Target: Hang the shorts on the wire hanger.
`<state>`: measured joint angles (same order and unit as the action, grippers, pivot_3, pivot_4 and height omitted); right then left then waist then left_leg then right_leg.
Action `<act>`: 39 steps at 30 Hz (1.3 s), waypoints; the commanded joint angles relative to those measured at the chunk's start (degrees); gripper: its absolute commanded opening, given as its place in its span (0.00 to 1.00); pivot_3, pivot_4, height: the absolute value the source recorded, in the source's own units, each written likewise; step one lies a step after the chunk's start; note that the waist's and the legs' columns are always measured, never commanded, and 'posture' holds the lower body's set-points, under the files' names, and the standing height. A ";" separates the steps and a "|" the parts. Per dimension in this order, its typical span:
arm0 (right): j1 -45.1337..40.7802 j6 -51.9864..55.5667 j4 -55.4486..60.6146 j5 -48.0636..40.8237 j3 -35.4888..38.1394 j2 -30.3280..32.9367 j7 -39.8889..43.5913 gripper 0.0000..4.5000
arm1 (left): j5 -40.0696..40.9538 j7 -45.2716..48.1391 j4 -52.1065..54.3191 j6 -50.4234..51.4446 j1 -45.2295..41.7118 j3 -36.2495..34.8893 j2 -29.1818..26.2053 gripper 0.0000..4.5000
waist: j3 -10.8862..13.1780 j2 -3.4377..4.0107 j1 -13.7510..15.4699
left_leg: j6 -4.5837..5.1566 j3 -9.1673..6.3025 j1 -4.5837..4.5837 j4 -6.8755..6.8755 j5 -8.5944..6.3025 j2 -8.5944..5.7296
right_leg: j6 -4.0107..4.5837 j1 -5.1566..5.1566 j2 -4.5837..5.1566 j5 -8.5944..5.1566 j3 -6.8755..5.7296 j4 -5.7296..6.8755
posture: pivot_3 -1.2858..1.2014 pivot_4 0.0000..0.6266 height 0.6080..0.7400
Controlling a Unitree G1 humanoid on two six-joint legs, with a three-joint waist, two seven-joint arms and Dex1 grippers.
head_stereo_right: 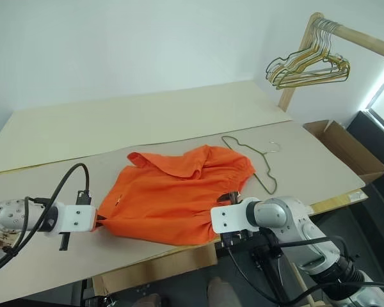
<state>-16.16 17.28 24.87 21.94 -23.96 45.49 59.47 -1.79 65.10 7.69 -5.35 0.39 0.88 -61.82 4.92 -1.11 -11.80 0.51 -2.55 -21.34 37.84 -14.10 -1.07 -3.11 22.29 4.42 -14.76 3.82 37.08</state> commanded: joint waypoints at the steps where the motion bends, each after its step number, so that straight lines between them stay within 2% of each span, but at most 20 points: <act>1: -1.14 1.02 1.34 0.07 1.75 -0.16 -0.22 0.99 | 1.59 0.32 1.58 0.21 0.39 -2.60 -1.27 0.00 | 0.30 -0.01 0.00 | 0.00 0.00 0.00 0.00 0.00 0.00 | 0.00 0.00 0.00 0.00 0.00 0.00 | 0.43 0.16 1.00; 4: -1.08 0.59 1.15 0.12 1.80 0.35 -0.09 0.99 | 1.69 0.41 1.92 0.46 0.83 -3.00 -1.32 0.00 | 0.64 0.01 0.01 | 0.00 -0.01 0.01 0.00 0.00 0.01 | 0.01 -0.01 -0.01 0.00 -0.01 0.01 | 0.43 0.17 1.00; 7: -0.81 -0.56 0.07 0.58 1.19 0.37 -0.56 0.87 | 1.81 0.53 2.02 0.49 1.15 -3.26 -1.37 0.00 | 1.06 -0.01 -0.01 | 0.00 -0.01 0.02 0.00 0.00 0.01 | 0.00 -0.01 -0.01 0.00 -0.01 0.01 | 0.43 0.18 1.00; 15: -1.38 -3.97 -2.70 1.36 1.08 0.15 -1.68 0.25 | 1.75 0.65 1.44 0.11 0.80 -3.12 -1.31 0.00 | 1.31 -0.02 -0.02 | 0.00 0.00 0.00 0.00 0.00 0.01 | 0.01 0.01 0.00 0.01 0.00 0.01 | 0.43 0.16 1.00; 18: -1.74 -4.95 -3.03 0.67 2.19 0.67 -1.48 0.03 | 1.99 0.95 1.21 0.18 0.07 -2.95 -1.29 0.00 | 1.31 -0.03 -0.02 | 0.00 0.00 0.00 0.00 0.00 0.01 | 0.01 0.02 0.00 0.01 0.00 0.01 | 0.43 0.14 1.00; 19: -1.81 -5.22 -3.15 0.41 2.54 0.84 -1.41 0.00 | 2.16 1.14 1.09 0.11 -0.16 -2.89 -1.26 0.00 | 1.30 -0.04 -0.02 | 0.00 -0.01 0.00 0.00 0.00 0.01 | 0.01 0.02 0.00 0.01 -0.01 0.01 | 0.43 0.13 1.00; 24: -0.73 -12.05 -4.43 -5.02 6.85 3.19 -1.32 0.00 | 7.41 6.45 2.92 0.59 1.27 -4.26 -3.09 0.00 | 1.30 -0.03 -0.04 | 0.00 0.00 -0.06 0.00 0.00 0.00 | 0.01 0.06 0.02 0.01 -0.01 0.01 | 0.43 0.11 1.00; 29: 3.87 -25.21 -5.65 -16.98 12.22 10.26 5.65 0.00 | 15.48 15.33 8.85 1.86 10.48 -10.00 -7.97 0.00 | 1.27 -0.01 -0.15 | 0.03 0.00 -0.27 -0.01 -0.03 0.06 | 0.02 0.25 0.02 0.00 -0.01 -0.03 | 0.43 0.09 1.00; 32: 3.46 -27.10 -7.80 -19.54 13.69 10.30 5.18 0.00 | 16.48 15.42 9.77 2.33 12.25 -12.70 -8.11 0.00 | 1.26 -0.03 -0.17 | 0.05 0.02 -0.25 0.01 -0.03 0.06 | 0.06 0.23 0.03 0.03 -0.01 -0.01 | 0.44 0.08 1.00; 35: -1.71 -25.99 -11.95 -19.12 13.91 6.53 1.66 0.00 | 16.63 11.99 8.28 3.48 8.01 -12.68 -6.07 0.00 | 1.02 -0.06 -0.04 | 0.05 0.04 0.18 0.01 -0.03 0.06 | 0.07 -0.17 0.01 0.04 -0.01 0.00 | 0.44 0.06 1.00; 39: -14.90 -22.65 -22.08 -14.18 12.59 -2.21 -7.05 0.00 | 15.09 3.93 1.18 7.05 -7.88 -9.50 -0.03 0.00 | 0.65 -0.01 -0.02 | 0.02 0.07 0.19 0.05 0.00 0.05 | 0.06 -0.12 -0.04 0.06 -0.01 0.06 | 0.45 0.02 1.00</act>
<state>-26.63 -6.40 5.27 6.02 -12.56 44.66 56.77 13.48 72.97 11.28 0.44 -2.90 -8.75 -62.79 5.57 -1.12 -11.82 0.49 -2.52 -21.17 37.90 -14.08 -1.05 -3.07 22.18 4.36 -14.64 3.81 37.17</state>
